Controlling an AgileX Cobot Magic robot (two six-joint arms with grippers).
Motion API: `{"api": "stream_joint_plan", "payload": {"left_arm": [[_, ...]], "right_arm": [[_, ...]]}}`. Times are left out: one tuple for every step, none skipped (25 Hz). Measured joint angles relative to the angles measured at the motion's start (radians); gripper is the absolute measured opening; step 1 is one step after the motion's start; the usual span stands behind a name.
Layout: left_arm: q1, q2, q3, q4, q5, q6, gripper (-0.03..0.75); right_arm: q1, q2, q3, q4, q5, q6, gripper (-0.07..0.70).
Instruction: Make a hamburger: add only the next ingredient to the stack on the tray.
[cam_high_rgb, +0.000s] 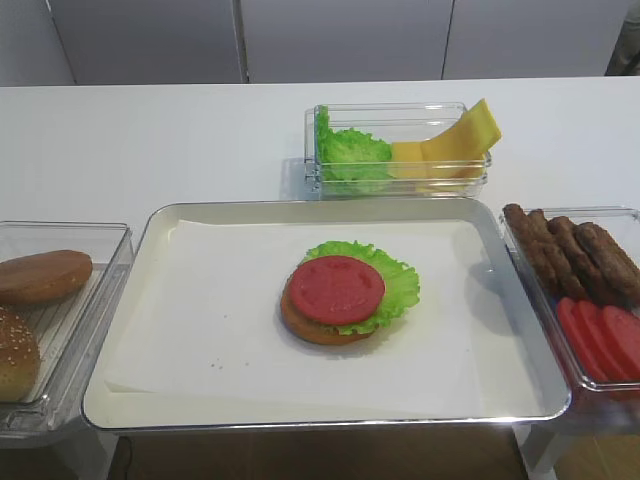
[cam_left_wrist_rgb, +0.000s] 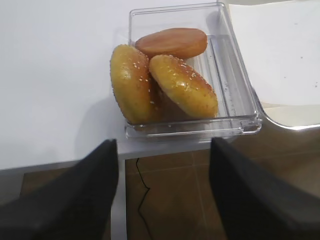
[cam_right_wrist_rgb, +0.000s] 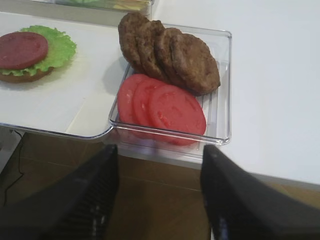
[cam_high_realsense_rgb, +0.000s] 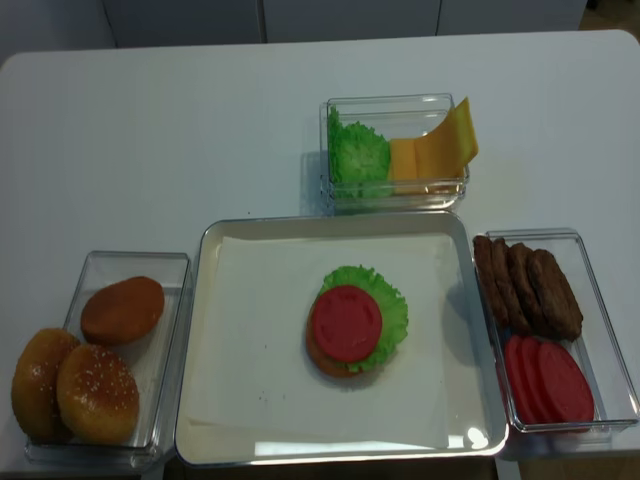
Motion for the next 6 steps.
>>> {"api": "stream_joint_plan", "payload": {"left_arm": [[0.0, 0.0, 0.0, 0.0, 0.0, 0.0, 0.428], [0.0, 0.0, 0.0, 0.0, 0.0, 0.0, 0.428], [0.0, 0.0, 0.0, 0.0, 0.0, 0.0, 0.428], [0.0, 0.0, 0.0, 0.0, 0.0, 0.0, 0.428], [0.0, 0.0, 0.0, 0.0, 0.0, 0.0, 0.428], [0.0, 0.0, 0.0, 0.0, 0.0, 0.0, 0.428]], "right_arm": [[0.0, 0.0, 0.0, 0.0, 0.0, 0.0, 0.412], [0.0, 0.0, 0.0, 0.0, 0.0, 0.0, 0.406], [0.0, 0.0, 0.0, 0.0, 0.0, 0.0, 0.399], [0.0, 0.0, 0.0, 0.0, 0.0, 0.0, 0.391], [-0.001, 0.0, 0.0, 0.0, 0.0, 0.0, 0.384], [-0.001, 0.0, 0.0, 0.002, 0.0, 0.0, 0.376]]}}
